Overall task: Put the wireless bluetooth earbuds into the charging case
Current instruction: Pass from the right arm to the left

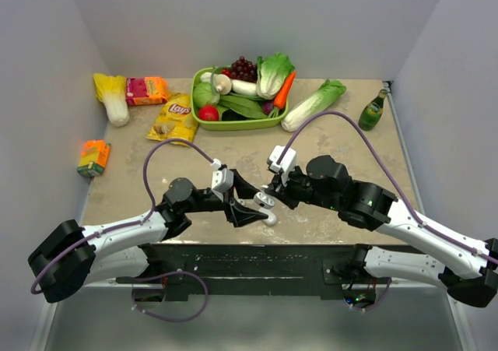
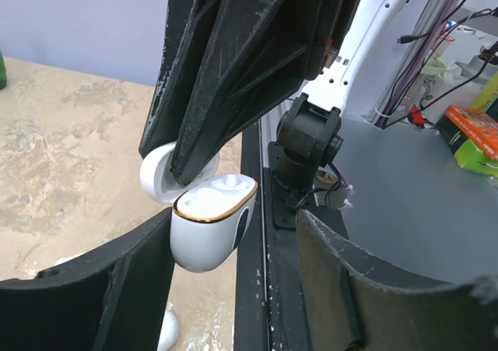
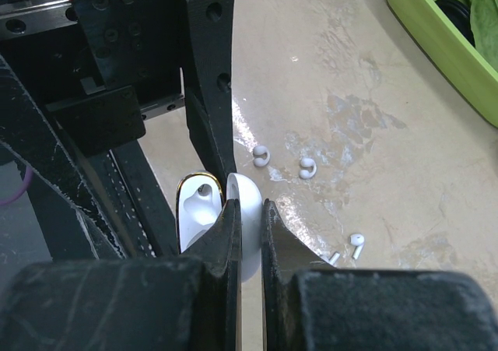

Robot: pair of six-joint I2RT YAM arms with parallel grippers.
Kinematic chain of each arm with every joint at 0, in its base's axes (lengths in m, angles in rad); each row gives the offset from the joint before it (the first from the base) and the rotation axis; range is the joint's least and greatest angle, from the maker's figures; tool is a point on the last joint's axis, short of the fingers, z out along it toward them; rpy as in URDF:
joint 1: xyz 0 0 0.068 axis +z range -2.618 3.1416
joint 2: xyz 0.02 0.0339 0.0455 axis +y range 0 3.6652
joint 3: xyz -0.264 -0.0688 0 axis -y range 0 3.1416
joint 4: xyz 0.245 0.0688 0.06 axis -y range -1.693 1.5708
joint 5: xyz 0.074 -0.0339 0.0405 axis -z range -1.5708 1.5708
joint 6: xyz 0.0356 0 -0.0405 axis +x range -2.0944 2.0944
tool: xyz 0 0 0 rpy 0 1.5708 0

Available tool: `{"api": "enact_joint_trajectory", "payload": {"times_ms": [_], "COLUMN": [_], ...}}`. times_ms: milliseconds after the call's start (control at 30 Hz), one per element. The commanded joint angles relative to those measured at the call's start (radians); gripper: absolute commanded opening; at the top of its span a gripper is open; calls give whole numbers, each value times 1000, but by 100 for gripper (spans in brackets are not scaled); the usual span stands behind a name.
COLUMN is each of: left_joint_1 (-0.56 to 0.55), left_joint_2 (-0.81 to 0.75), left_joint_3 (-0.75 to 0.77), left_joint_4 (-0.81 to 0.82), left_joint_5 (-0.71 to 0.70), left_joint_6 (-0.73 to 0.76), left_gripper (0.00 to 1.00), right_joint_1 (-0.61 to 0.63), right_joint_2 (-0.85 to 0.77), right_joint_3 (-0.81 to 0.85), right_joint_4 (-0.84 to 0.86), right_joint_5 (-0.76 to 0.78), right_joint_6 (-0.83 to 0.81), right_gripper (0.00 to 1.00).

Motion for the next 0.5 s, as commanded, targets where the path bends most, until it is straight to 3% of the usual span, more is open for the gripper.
{"api": "enact_joint_trajectory", "payload": {"times_ms": [0,300,467], "left_joint_1": [8,11,14], "left_joint_2": [12,30,29], "left_joint_3": [28,28,26], "left_joint_4": [70,93,104], "left_joint_5": [-9,-9,-12], "left_joint_6": [-14,-17,-26], "left_gripper": [61,48,57], "right_joint_1": [6,6,7], "right_joint_2": [-11,-5,-6], "right_joint_3": [-5,-10,-11], "right_joint_4": [54,57,59], "right_joint_5": [-4,-5,-4], "right_joint_6": [5,4,7], "right_gripper": [0,0,0]}}
